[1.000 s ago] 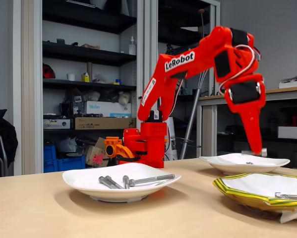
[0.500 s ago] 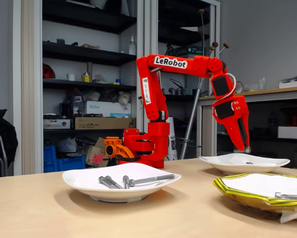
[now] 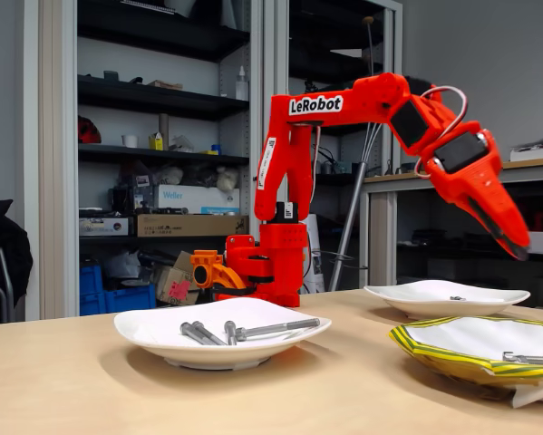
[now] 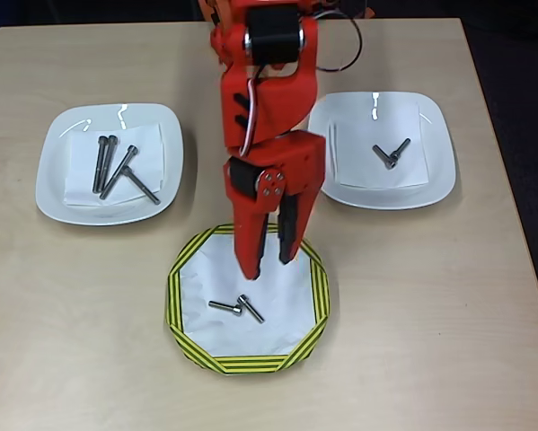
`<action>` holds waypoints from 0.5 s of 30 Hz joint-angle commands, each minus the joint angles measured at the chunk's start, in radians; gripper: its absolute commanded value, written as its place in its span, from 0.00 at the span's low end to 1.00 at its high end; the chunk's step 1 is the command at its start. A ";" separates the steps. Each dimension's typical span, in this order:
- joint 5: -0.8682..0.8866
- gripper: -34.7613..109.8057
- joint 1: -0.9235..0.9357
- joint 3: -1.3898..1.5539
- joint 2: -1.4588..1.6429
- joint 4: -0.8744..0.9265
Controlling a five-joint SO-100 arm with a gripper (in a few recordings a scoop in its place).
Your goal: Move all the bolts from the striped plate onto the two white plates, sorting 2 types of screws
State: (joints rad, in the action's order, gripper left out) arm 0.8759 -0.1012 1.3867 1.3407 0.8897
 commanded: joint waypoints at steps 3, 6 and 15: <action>-0.133 0.35 0.029 -0.310 -0.241 0.043; -0.126 0.34 0.034 -0.428 -0.353 0.097; -0.049 0.33 0.005 -0.466 -0.403 0.198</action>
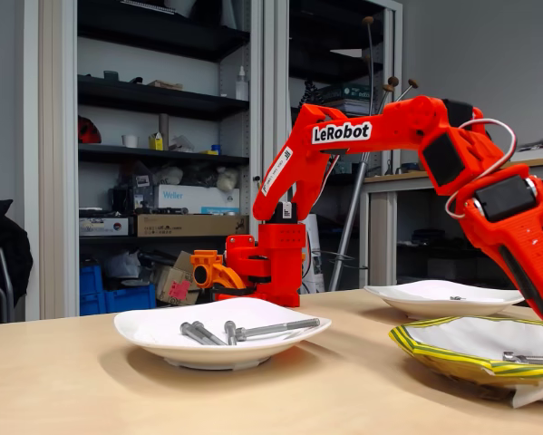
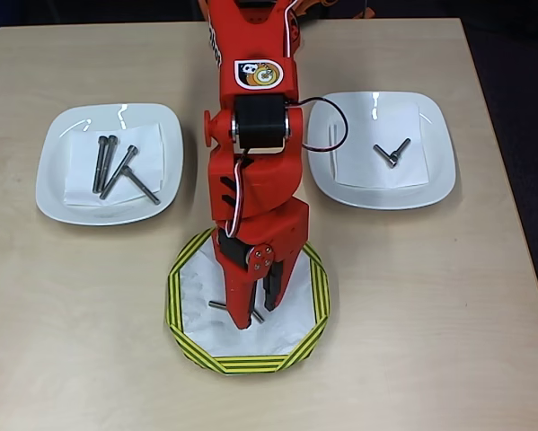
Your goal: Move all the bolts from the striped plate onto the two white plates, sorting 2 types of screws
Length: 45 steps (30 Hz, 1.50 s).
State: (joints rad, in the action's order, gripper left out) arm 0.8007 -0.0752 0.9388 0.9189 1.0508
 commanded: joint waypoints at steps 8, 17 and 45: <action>0.054 0.33 -0.012 -0.006 -0.025 0.055; 0.063 0.31 0.025 -0.018 -0.098 0.025; 0.360 0.24 -0.075 0.121 0.360 0.393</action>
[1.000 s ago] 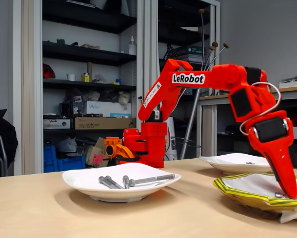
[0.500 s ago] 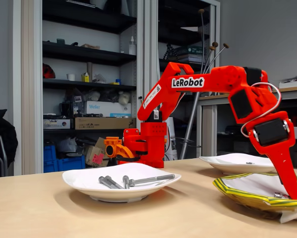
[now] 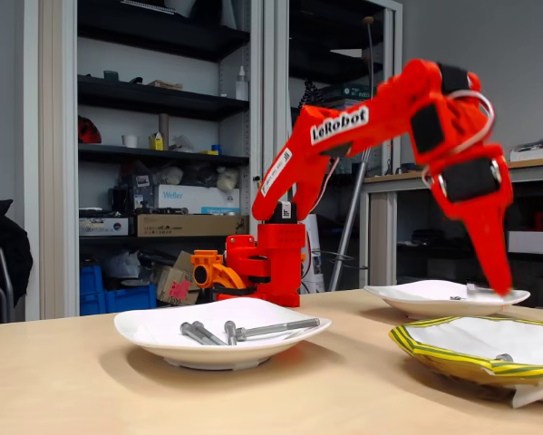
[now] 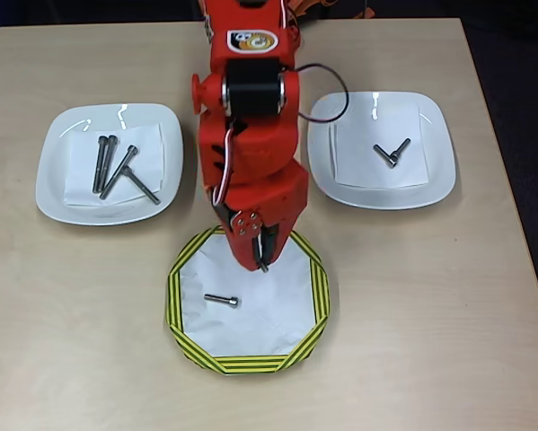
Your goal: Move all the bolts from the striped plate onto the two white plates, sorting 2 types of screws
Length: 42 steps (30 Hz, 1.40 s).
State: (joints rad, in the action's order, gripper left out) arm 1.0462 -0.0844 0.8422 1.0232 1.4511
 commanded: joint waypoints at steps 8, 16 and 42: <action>0.584 0.24 -0.356 0.968 0.741 -0.287; 0.765 0.31 -0.499 1.299 0.969 -0.436; -0.209 0.34 0.021 0.425 0.133 -0.646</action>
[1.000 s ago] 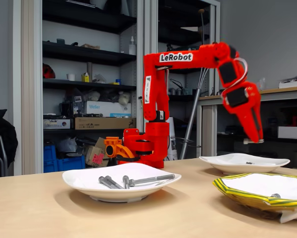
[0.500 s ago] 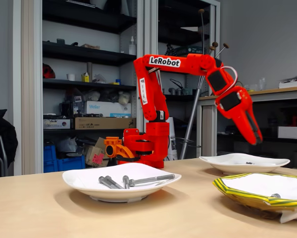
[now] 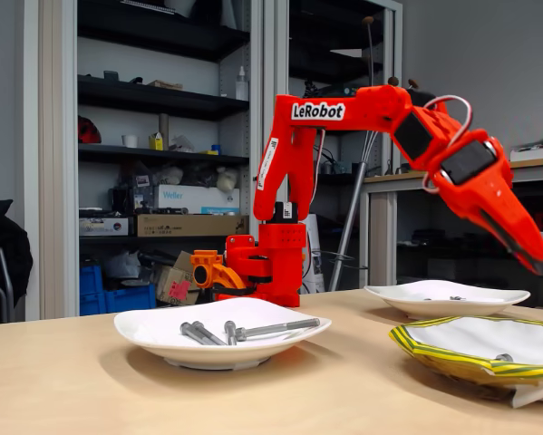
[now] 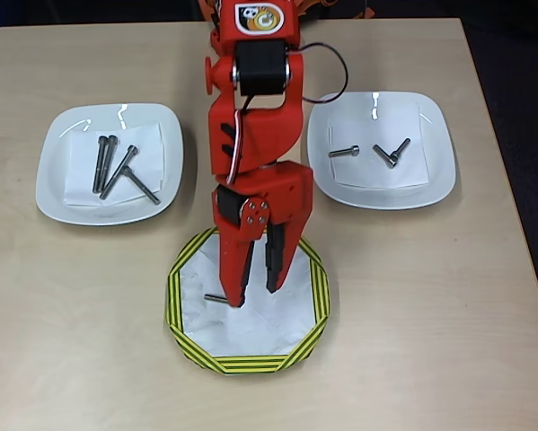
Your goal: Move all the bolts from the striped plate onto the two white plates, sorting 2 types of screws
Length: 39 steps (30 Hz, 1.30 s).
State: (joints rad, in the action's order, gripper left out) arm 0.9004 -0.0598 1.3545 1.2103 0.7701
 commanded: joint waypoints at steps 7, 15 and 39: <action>-0.272 0.32 0.041 -0.115 -0.186 0.020; -0.311 0.31 0.087 -0.127 -0.156 0.153; -0.259 0.24 0.118 -0.571 -0.336 0.471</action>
State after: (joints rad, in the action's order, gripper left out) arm 0.6059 0.0614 0.8805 0.8790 1.1965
